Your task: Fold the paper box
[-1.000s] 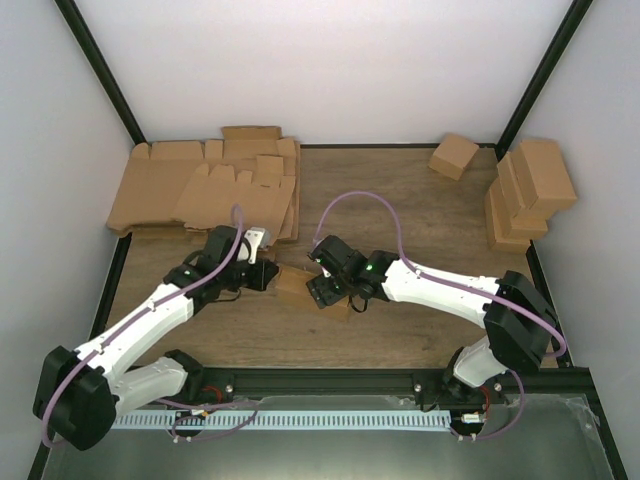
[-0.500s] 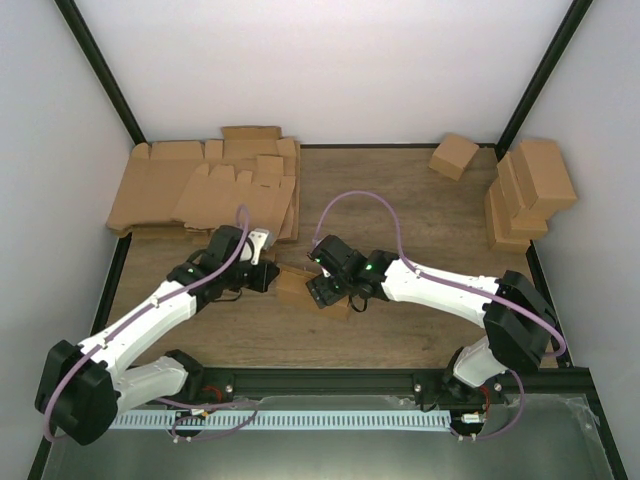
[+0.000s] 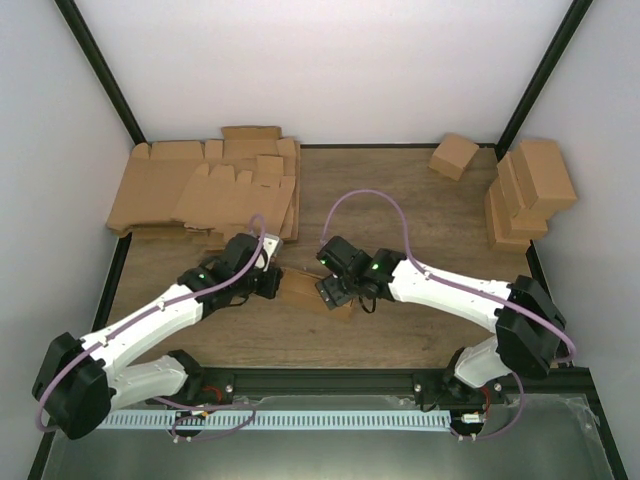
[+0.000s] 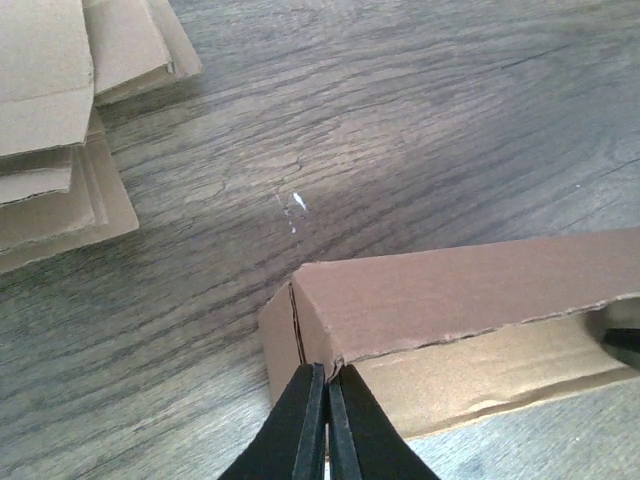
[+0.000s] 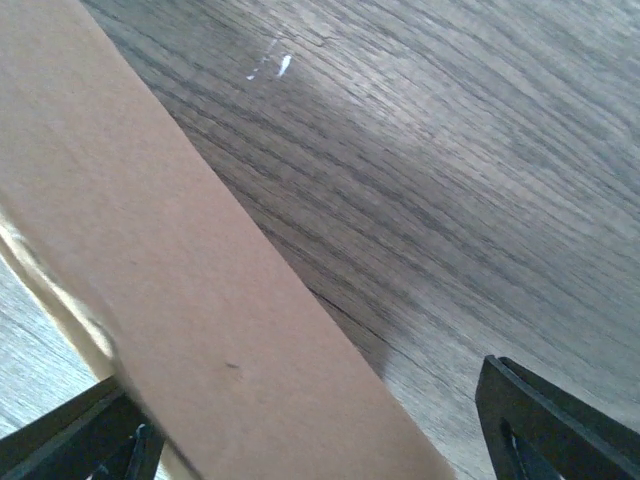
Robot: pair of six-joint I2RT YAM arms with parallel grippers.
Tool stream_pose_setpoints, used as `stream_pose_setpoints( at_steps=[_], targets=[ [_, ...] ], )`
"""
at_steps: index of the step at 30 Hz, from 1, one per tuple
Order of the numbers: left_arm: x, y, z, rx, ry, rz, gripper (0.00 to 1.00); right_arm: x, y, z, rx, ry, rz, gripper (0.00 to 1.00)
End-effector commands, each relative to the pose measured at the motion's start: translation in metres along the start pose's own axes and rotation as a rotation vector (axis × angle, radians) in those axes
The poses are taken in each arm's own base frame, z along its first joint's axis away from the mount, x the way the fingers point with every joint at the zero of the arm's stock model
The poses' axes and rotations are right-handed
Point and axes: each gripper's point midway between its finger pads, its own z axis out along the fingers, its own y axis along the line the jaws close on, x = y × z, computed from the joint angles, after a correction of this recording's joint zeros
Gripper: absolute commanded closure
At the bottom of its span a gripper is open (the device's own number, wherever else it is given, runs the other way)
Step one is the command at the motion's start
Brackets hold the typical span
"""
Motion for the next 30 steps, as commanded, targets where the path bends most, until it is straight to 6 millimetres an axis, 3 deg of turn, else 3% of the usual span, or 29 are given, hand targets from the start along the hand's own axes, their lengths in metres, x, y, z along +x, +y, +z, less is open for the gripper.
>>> stream_pose_setpoints(
  at_steps=[1,8,14,22,30],
  targets=[
    [0.016,0.013,0.004,-0.089,0.061,0.003,0.96,-0.006,-0.013,-0.02,0.069,-0.03,0.005,0.12],
    [0.014,0.005,0.007,-0.085,0.065,0.001,0.96,0.0,-0.018,-0.048,0.055,-0.036,0.129,0.09],
    [0.002,-0.007,0.002,-0.048,0.026,-0.017,0.96,0.011,-0.028,-0.069,0.067,-0.04,0.255,0.22],
    [-0.002,-0.015,0.002,-0.011,0.004,-0.051,0.83,0.037,-0.033,-0.06,0.068,-0.006,0.296,0.24],
    [0.002,-0.014,0.006,0.003,-0.023,-0.076,0.71,0.041,-0.042,-0.054,0.089,-0.063,0.342,0.4]
  ],
)
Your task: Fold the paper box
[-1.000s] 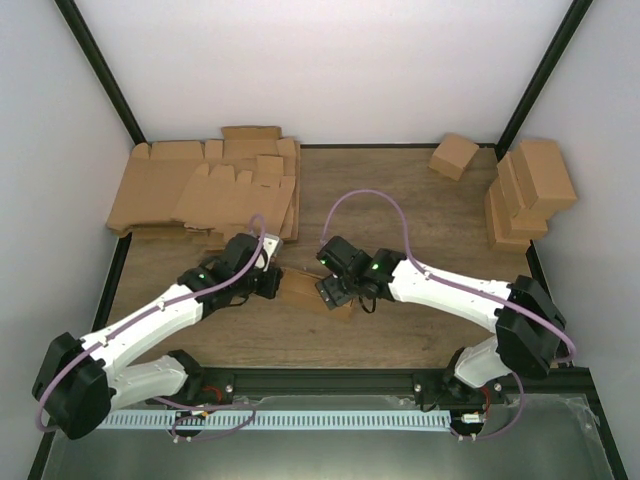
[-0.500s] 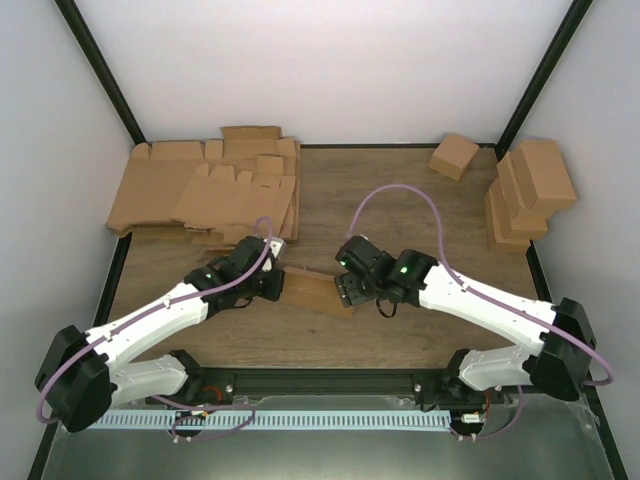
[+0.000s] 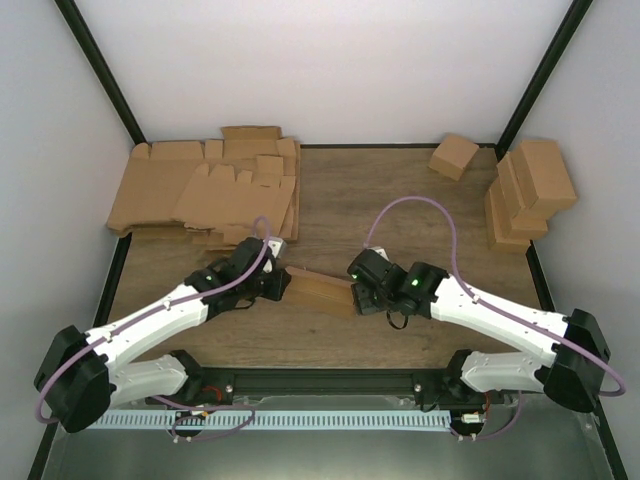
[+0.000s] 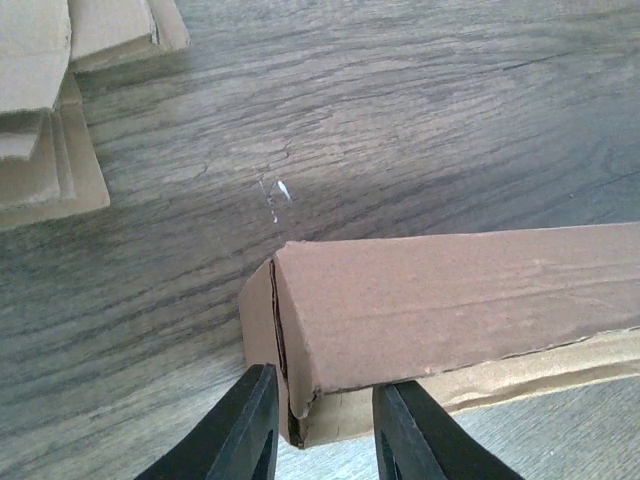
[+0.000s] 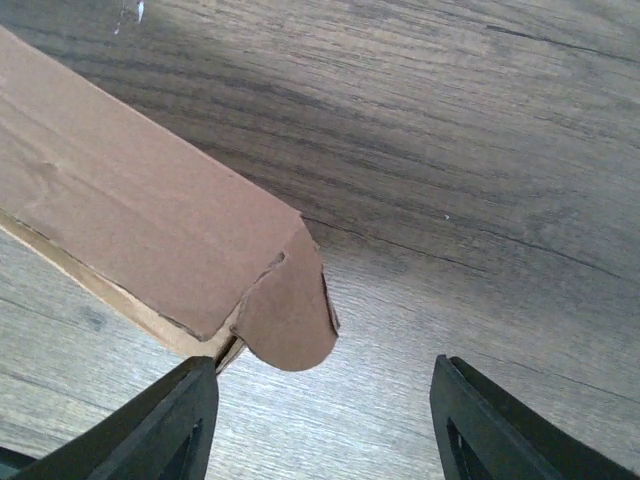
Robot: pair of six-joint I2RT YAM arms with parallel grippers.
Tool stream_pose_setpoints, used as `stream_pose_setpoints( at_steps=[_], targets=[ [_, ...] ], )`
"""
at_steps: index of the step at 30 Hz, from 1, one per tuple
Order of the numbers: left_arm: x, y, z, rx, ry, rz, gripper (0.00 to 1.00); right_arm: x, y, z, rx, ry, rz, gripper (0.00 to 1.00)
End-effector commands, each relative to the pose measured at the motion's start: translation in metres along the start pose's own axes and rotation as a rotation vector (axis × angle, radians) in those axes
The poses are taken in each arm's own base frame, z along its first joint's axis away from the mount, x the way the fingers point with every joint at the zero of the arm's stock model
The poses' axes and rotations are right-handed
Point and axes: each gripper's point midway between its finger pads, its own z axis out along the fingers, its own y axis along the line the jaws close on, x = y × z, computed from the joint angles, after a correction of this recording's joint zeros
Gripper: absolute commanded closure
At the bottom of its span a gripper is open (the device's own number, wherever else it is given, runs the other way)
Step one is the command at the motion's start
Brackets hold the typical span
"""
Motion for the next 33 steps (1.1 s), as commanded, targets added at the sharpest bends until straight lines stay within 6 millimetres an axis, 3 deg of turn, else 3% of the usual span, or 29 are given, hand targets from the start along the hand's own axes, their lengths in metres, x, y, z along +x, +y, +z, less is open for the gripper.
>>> stream_pose_setpoints(
  at_steps=[1,17,26,33],
  targets=[
    [-0.002,-0.003,-0.001,0.024,-0.039,-0.019,0.7,-0.01,-0.001,-0.002,-0.001,-0.076,0.055,0.41],
    [0.004,-0.001,0.008,0.033,-0.043,-0.043,0.68,-0.018,0.013,0.018,-0.023,-0.084,0.096,0.66],
    [0.003,0.0,0.007,0.023,-0.052,-0.049,0.69,-0.022,0.027,0.003,-0.105,-0.059,0.168,0.94],
    [0.002,-0.006,0.007,-0.001,-0.073,-0.02,0.72,-0.025,0.038,-0.008,-0.122,0.009,0.253,0.96]
  ],
)
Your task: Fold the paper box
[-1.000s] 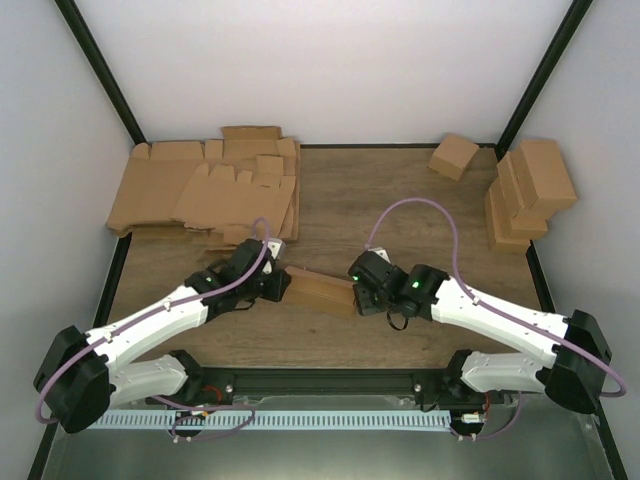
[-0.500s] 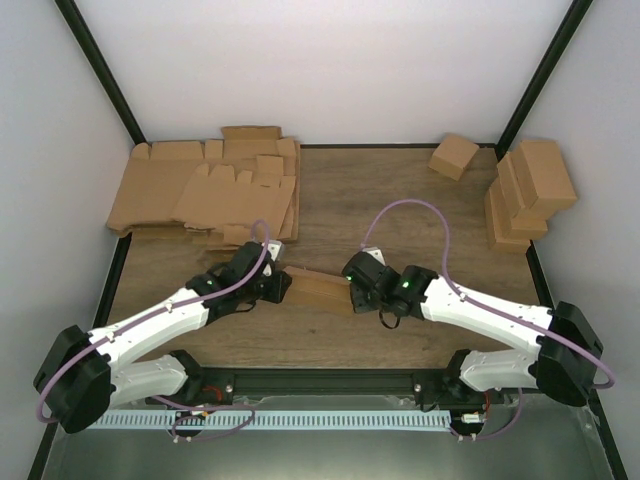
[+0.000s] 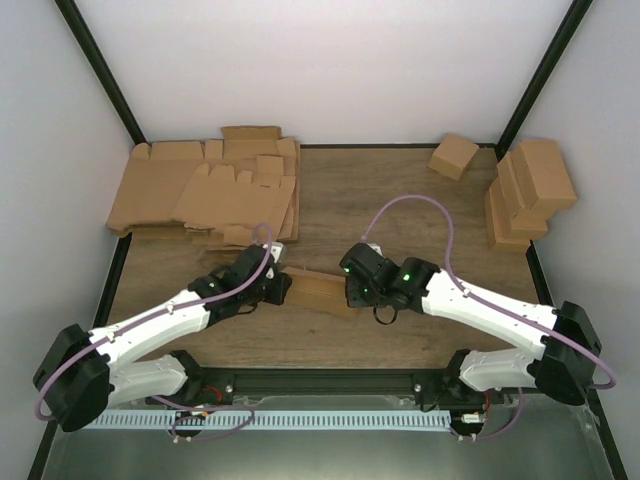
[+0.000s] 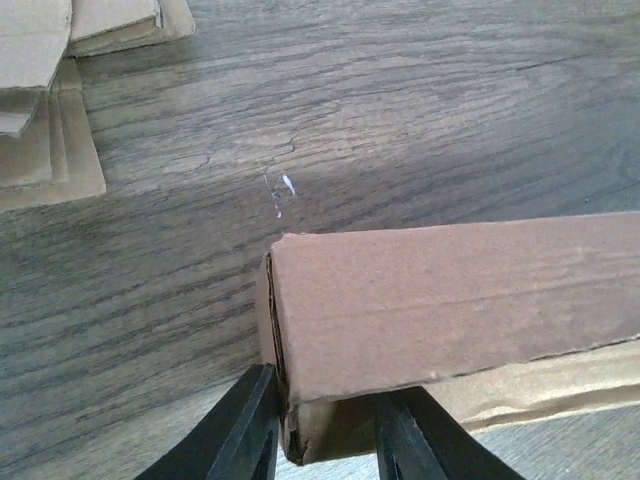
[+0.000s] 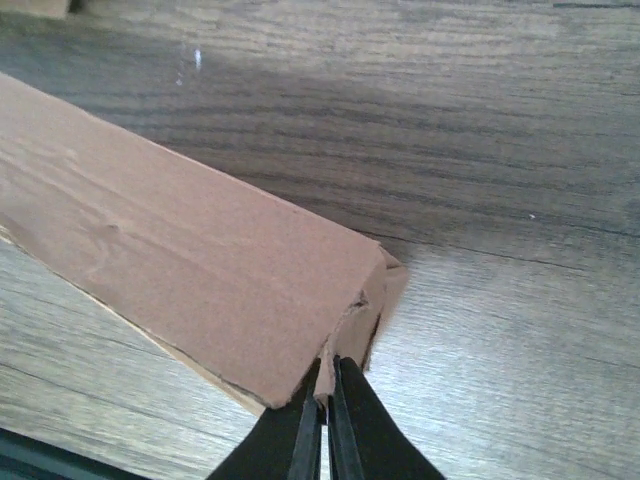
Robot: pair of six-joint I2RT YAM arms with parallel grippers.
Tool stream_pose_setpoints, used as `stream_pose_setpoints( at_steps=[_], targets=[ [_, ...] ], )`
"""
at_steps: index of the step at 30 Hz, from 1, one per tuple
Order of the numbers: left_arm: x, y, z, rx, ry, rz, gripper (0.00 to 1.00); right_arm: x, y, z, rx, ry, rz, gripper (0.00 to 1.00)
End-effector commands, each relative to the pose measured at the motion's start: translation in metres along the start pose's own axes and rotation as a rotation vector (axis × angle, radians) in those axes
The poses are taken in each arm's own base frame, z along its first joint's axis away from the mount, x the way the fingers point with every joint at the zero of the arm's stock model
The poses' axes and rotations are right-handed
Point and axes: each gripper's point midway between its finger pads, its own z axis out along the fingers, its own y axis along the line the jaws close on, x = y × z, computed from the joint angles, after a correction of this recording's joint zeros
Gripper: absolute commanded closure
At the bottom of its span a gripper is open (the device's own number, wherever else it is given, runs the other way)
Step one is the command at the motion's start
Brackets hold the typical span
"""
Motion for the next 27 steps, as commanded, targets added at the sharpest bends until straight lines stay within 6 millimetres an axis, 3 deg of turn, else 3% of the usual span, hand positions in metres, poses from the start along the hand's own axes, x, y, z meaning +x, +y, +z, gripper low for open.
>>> stream_pose_setpoints(
  at_steps=[1,10,18,27],
  targets=[
    [-0.007,-0.006,-0.001,-0.016,-0.044,0.018,0.72,-0.011,0.018,-0.017,-0.027,0.023,0.091,0.96],
    [-0.009,-0.015,0.002,-0.086,-0.054,0.079,0.73,0.0,0.026,-0.016,-0.041,0.108,0.239,0.96],
    [-0.006,-0.021,0.005,-0.147,-0.049,0.145,0.73,-0.002,0.033,-0.032,-0.174,0.099,0.335,0.96],
    [-0.005,-0.023,0.007,-0.157,-0.046,0.151,0.73,0.011,0.019,-0.023,-0.149,0.137,0.382,0.96]
  ],
)
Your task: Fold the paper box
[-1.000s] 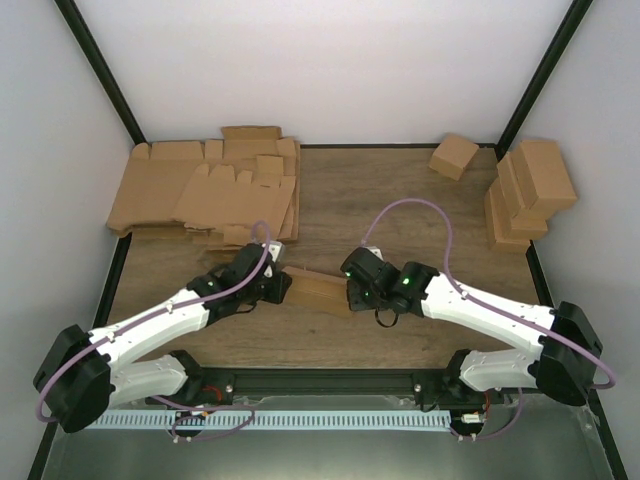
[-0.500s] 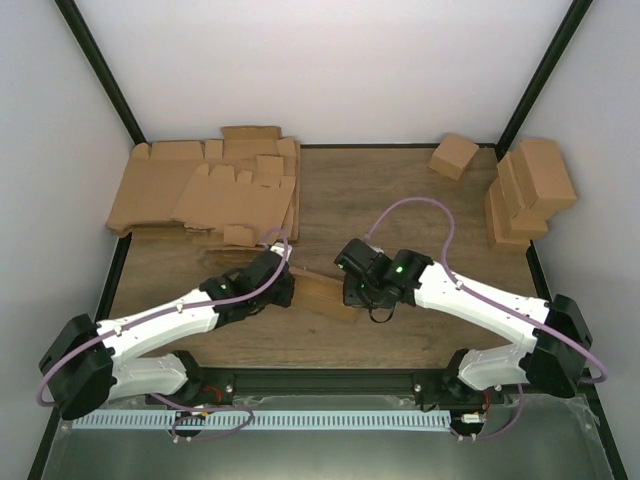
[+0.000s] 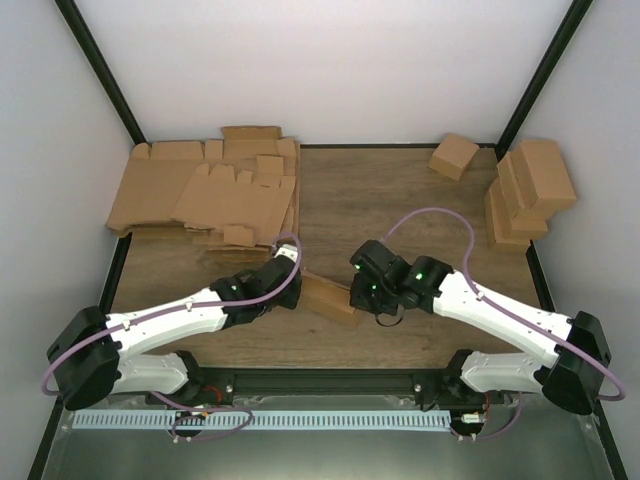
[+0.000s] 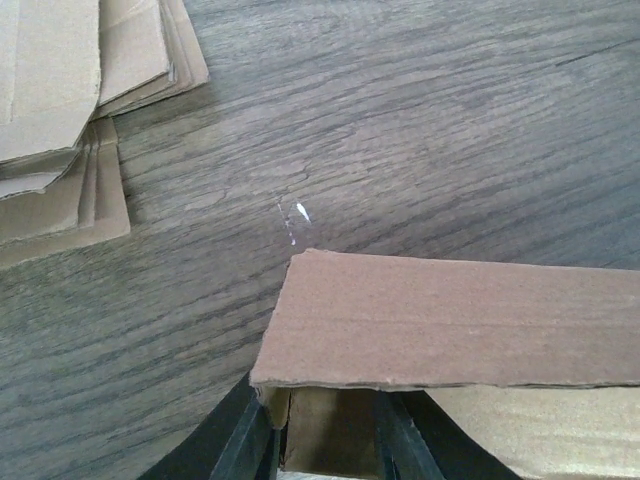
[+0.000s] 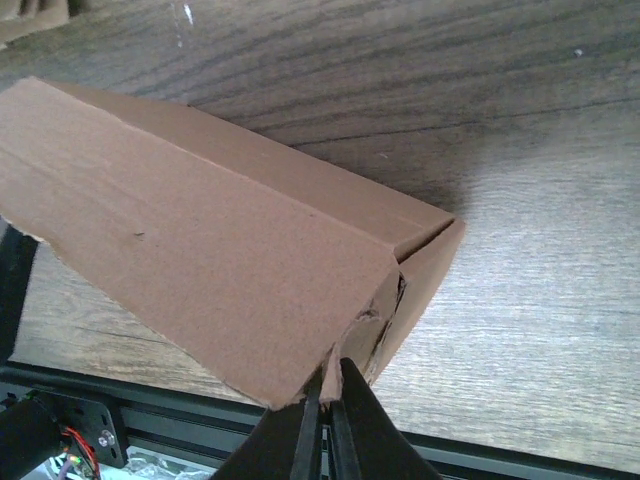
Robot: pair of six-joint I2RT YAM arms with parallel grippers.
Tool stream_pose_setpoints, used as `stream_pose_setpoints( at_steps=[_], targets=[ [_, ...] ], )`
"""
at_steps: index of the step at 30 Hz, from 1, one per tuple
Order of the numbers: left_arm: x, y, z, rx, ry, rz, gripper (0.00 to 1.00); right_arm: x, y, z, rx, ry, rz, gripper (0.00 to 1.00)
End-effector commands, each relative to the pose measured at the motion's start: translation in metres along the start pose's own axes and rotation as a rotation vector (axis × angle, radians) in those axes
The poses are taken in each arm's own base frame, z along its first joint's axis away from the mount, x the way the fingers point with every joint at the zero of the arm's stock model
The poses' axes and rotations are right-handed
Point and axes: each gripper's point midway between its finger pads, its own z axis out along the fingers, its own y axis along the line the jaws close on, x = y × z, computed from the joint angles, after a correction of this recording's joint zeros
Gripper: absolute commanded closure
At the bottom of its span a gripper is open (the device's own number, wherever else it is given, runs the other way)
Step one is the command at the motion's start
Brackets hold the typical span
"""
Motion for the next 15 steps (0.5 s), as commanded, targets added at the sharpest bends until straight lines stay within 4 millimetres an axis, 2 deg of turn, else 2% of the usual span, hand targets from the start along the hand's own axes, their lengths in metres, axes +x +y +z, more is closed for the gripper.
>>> stream_pose_setpoints(
  at_steps=[1,15],
  targets=[
    [-0.004,-0.008,-0.001,0.013,0.001,0.007,0.73,0.002,0.007,0.003,-0.045,0.012,0.04,0.96],
    [-0.002,-0.013,0.002,-0.006,0.012,0.036,0.73,0.018,0.007,0.011,-0.133,0.086,0.119,0.98]
  ],
)
